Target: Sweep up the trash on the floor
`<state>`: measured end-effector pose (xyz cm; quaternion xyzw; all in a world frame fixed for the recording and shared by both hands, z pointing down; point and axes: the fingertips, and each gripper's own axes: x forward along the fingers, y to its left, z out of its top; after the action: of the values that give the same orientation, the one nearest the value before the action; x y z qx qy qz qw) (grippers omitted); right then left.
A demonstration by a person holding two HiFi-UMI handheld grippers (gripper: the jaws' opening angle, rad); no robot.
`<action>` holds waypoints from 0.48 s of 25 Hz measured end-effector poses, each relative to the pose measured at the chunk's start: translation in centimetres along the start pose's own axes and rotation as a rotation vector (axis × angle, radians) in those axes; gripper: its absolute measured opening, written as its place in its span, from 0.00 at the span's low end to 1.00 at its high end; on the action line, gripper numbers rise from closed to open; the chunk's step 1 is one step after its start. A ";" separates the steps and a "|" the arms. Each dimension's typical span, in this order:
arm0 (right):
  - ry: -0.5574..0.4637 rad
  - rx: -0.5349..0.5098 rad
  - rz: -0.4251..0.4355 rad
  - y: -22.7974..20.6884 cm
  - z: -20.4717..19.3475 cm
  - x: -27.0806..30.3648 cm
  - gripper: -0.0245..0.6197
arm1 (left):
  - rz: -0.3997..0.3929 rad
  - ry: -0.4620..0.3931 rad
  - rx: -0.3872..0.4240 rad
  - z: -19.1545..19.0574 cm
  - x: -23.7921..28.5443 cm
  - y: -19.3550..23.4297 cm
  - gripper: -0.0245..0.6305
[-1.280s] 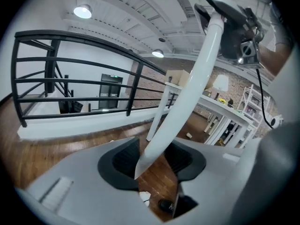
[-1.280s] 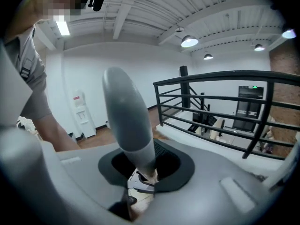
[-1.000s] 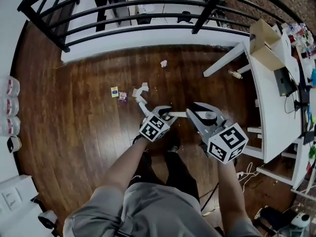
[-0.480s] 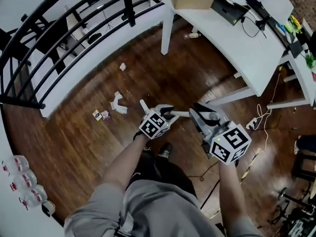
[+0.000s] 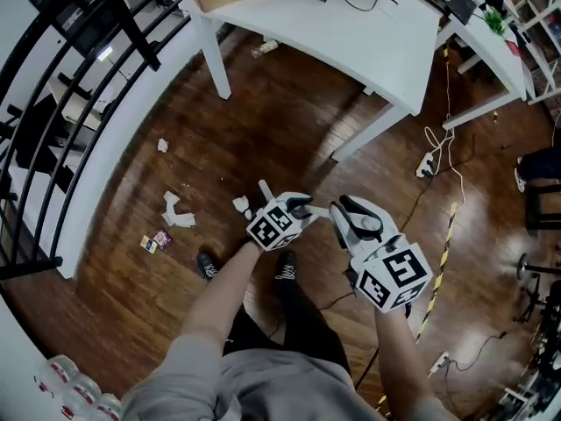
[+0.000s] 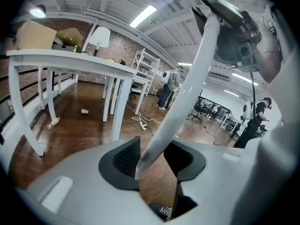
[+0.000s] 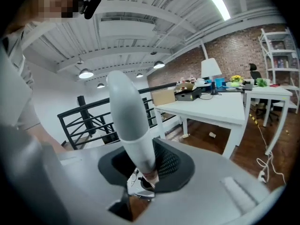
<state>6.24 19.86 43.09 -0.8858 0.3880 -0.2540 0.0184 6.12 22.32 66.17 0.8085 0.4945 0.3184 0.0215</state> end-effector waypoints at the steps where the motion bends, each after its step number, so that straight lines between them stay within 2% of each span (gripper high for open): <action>1: -0.005 0.013 -0.023 -0.2 -0.8 0.2 0.15 | -0.018 0.014 0.006 -0.7 0.6 0.0 0.27; 4: -0.040 0.071 -0.071 -0.3 -2.2 1.2 0.15 | -0.052 0.033 0.010 -2.6 0.8 0.6 0.28; 7: -0.059 0.143 -0.108 0.1 -3.1 2.3 0.15 | -0.055 0.058 0.017 -4.2 -0.6 1.7 0.28; 12: -0.071 0.186 -0.101 4.5 -3.4 5.9 0.16 | -0.060 0.101 0.040 -7.2 -5.6 4.3 0.28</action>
<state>4.98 13.21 47.61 -0.9072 0.3165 -0.2579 0.1017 3.95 13.56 70.65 0.7766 0.5252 0.3479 -0.0102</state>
